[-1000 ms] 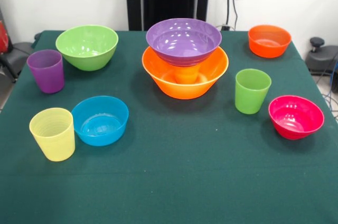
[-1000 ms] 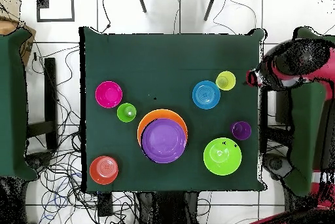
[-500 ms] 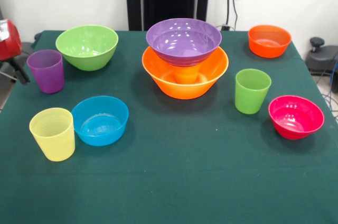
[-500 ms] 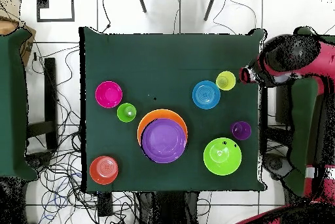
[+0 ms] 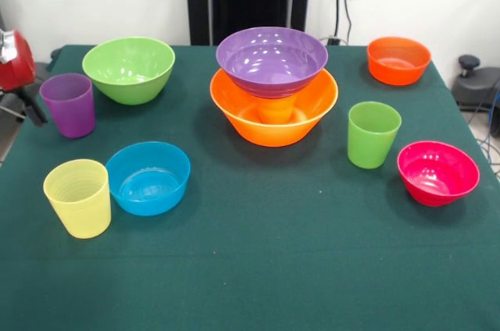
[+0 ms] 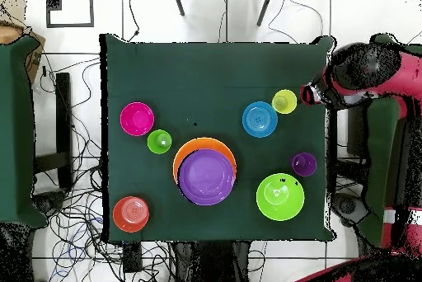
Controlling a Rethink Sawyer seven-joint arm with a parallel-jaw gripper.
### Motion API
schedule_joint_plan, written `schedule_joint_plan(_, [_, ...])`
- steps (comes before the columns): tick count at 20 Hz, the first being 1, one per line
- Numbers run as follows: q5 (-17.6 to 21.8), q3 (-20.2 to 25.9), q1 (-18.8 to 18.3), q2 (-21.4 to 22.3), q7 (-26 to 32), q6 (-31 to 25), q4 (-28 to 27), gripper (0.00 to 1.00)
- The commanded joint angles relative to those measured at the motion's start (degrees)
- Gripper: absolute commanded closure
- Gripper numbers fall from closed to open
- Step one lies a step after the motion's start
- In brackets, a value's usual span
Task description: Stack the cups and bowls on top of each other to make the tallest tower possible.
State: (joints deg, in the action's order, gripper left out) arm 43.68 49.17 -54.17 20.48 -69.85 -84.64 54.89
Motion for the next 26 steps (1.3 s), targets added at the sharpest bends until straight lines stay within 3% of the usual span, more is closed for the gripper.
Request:
schedule_joint_plan(1, [2.1, -4.1, 0.9, -1.3, 8.9, 5.1, -0.4, 0.0])
schedule_joint_plan(26, [1.8, -6.2, 5.9, -4.1, -1.6, 7.3, -3.6, 0.0])
